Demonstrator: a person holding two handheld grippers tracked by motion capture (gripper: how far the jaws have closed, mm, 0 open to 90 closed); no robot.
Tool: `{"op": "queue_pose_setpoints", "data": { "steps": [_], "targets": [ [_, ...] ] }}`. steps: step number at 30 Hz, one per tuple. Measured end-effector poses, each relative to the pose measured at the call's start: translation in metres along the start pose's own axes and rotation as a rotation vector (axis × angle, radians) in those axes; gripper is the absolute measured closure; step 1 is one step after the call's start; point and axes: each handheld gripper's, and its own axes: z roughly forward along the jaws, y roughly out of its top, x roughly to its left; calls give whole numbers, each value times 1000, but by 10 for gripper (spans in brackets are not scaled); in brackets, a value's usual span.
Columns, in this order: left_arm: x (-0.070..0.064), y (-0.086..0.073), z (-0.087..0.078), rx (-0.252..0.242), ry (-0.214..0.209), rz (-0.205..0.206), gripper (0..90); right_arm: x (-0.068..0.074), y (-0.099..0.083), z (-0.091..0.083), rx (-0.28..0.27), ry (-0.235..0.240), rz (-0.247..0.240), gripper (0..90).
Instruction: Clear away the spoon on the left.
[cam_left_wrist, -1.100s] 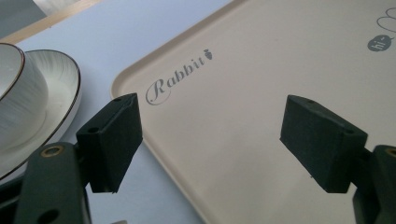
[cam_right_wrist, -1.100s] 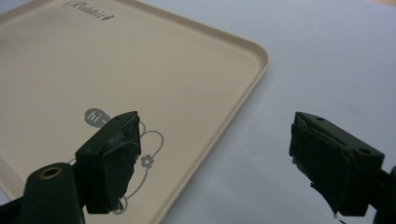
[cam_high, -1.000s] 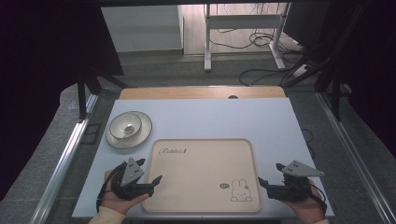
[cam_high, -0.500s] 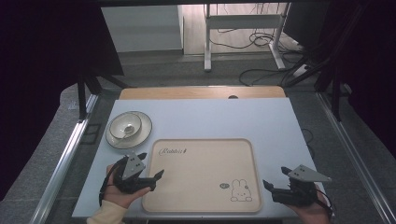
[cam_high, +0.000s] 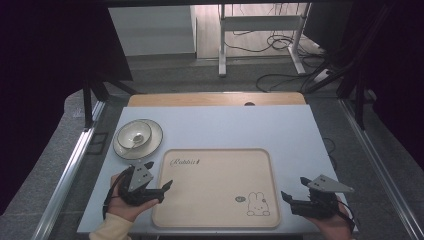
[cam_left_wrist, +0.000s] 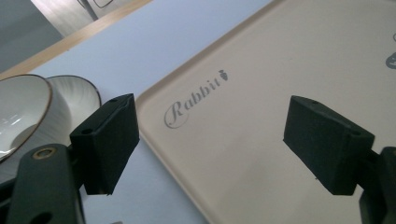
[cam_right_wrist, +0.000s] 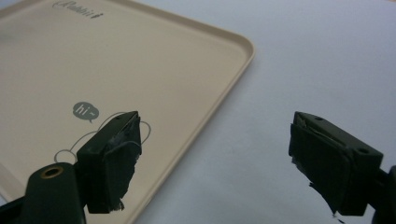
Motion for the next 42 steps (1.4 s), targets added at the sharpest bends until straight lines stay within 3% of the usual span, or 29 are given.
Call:
{"op": "queue_pose_setpoints", "data": {
  "steps": [9, 16, 26, 30, 42],
  "targets": [
    [13, 3, -3, -9, 26, 5, 181, 2, 2, 0, 7, -13, -11, 172],
    [21, 2, -2, -8, 70, 9, 185, -1, 1, 6, 27, -16, -8, 172],
    [32, -1, -13, -23, 125, -3, 189, -2, 0, 4, 33, -34, -16, 173],
    [39, -4, -17, -25, 164, -18, 190, 1, 1, 4, 33, -37, -23, 173],
    [64, -19, -19, -22, 207, -81, 217, 1, 0, 5, 47, -50, -30, 173]
  ]
}}
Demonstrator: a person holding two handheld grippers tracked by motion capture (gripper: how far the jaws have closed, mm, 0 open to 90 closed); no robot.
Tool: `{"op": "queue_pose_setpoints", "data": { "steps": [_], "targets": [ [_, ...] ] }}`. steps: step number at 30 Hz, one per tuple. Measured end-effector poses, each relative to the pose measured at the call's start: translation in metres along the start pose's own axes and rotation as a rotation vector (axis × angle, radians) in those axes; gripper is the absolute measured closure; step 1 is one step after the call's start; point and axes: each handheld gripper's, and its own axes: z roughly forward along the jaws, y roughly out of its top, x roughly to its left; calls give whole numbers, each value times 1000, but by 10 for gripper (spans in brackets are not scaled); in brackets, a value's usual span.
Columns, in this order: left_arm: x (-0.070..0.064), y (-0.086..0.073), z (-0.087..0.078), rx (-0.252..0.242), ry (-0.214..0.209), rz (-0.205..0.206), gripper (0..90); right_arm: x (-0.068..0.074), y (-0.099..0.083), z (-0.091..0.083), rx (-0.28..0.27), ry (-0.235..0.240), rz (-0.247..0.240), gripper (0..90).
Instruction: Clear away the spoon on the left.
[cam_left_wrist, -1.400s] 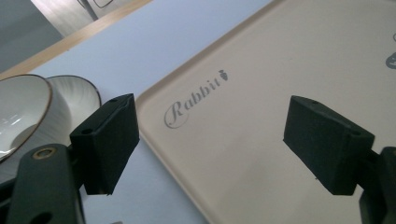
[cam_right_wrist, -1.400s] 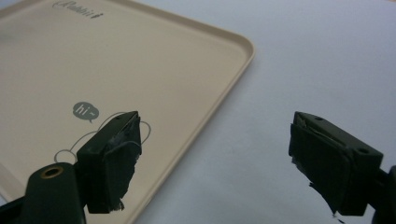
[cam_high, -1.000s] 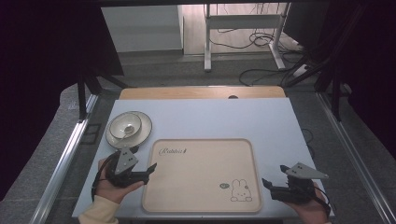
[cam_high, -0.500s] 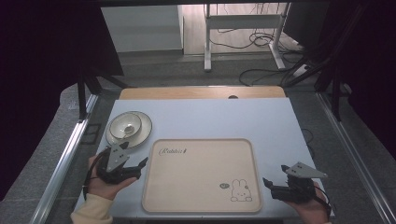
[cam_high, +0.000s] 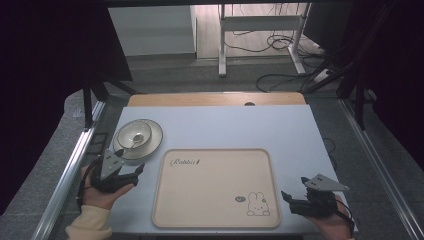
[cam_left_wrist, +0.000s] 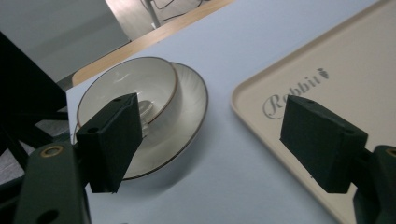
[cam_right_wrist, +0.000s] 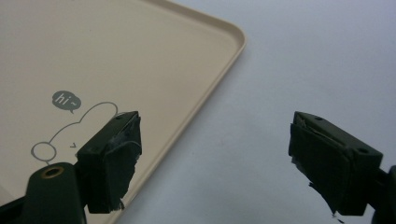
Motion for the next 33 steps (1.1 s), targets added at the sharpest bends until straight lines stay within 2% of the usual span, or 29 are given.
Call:
{"op": "queue_pose_setpoints", "data": {
  "steps": [10, 19, 24, 28, 33],
  "targets": [
    [4, 2, -4, -29, 3, 10, 228, 0, -1, 1, 14, 0, -8, 173],
    [21, -7, 2, -9, 34, -13, 247, 2, -1, 3, 21, 1, -10, 173],
    [27, -15, 10, 0, 41, -30, 315, 2, -1, 4, 25, 3, -12, 173],
    [27, -18, 17, 20, 37, -3, 369, 3, -1, 5, 27, 3, -14, 173],
    [28, -18, 21, 23, 50, 12, 493, 3, -1, 5, 31, 2, -15, 173]
  ]
}}
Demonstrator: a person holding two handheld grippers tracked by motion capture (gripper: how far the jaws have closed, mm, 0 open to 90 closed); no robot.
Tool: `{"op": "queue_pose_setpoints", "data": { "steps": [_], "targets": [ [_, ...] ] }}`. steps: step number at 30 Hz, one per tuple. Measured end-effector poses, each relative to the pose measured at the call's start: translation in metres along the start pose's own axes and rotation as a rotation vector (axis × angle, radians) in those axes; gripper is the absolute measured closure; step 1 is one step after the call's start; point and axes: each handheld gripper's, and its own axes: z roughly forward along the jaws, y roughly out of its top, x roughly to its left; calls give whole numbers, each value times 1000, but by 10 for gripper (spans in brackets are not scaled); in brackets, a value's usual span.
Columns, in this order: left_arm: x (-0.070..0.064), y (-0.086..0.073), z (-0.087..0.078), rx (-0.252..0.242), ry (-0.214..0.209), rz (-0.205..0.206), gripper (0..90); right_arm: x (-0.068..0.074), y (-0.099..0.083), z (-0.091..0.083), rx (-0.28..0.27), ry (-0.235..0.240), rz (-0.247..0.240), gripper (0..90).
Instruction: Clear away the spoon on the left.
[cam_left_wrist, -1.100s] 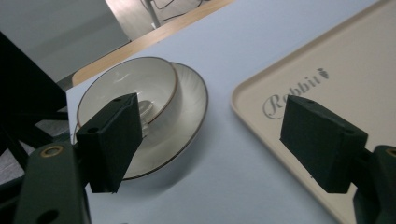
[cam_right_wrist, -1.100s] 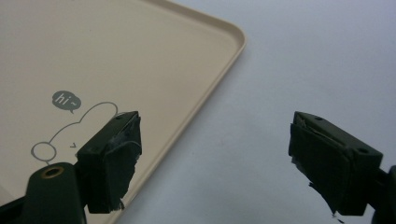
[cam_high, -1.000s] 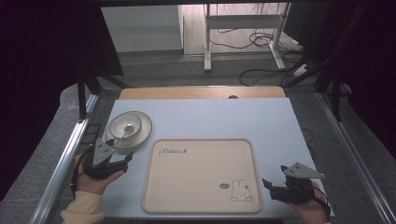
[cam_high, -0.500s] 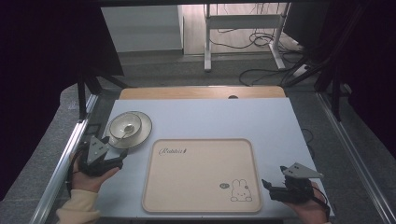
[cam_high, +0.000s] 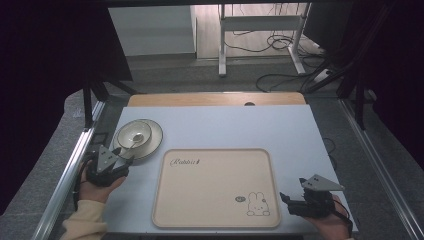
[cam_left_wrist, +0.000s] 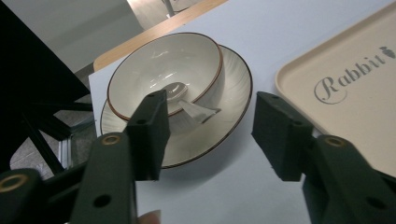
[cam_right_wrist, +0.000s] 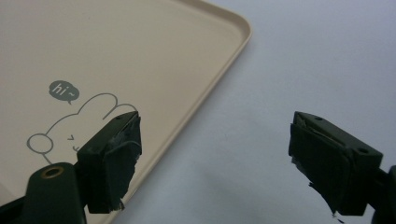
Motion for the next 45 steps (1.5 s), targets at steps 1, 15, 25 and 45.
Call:
{"op": "queue_pose_setpoints", "data": {
  "steps": [1, 15, 25, 45],
  "targets": [
    [1, 0, 1, 3, 2, -1, 513, 0, 0, 0, -2, 0, -3, 173],
    [1, -1, 7, 12, 42, 12, 707, 0, 1, -1, -14, -12, -5, 175],
    [-1, 0, 7, 0, 57, 20, 824, 0, 1, -1, -9, -15, 0, 175],
    [1, 1, 7, -9, 64, 0, 896, 3, 1, -1, -4, -23, -16, 171]
  ]
}}
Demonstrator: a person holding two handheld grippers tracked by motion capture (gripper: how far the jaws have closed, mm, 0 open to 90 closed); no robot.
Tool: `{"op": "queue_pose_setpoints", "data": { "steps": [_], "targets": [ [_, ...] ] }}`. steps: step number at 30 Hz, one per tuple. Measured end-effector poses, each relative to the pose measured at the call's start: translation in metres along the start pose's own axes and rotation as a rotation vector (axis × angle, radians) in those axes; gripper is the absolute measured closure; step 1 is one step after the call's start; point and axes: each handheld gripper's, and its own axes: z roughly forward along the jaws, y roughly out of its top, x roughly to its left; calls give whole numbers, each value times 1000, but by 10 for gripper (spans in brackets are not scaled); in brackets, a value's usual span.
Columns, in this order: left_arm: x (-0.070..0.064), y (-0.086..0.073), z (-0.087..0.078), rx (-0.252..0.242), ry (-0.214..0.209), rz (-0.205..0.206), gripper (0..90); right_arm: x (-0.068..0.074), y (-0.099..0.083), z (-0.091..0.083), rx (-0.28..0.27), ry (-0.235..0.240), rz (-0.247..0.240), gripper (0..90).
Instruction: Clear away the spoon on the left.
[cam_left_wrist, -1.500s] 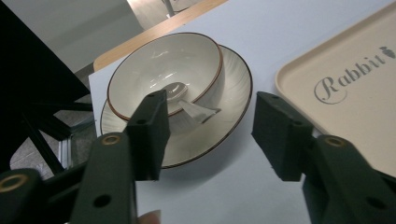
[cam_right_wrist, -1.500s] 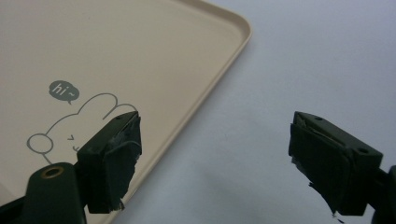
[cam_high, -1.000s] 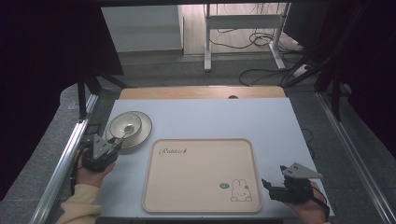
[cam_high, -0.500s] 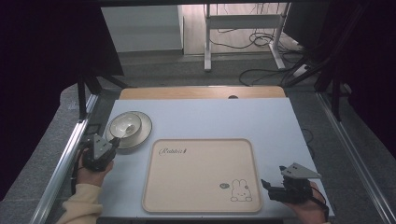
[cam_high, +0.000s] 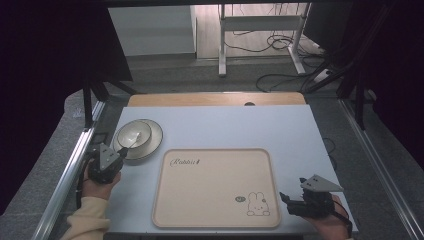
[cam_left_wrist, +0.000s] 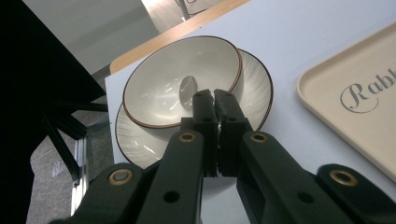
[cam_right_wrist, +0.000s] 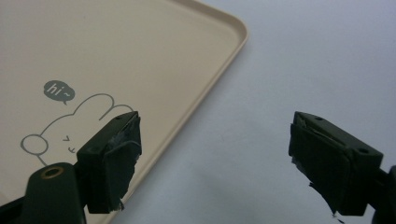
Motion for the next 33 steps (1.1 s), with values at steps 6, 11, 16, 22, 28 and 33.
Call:
{"op": "queue_pose_setpoints", "data": {
  "steps": [6, 11, 16, 22, 28, 33],
  "targets": [
    [4, 3, -4, -17, 4, -19, 897, 1, 1, -1, -5, 1, -4, 170],
    [4, 8, -11, -40, 7, -17, 898, 1, 1, -1, -10, 3, -7, 169],
    [5, 15, -20, -74, 8, -12, 898, 1, 1, -2, -14, 8, -2, 169],
    [5, 20, -31, -102, -10, -22, 898, 1, 0, -1, -12, 7, -1, 169],
    [4, 23, -37, -122, -32, -28, 898, 0, 0, -1, -7, 5, -2, 169],
    [3, 25, -41, -148, -70, -70, 898, 0, 0, -1, -6, 4, -2, 169]
  ]
}}
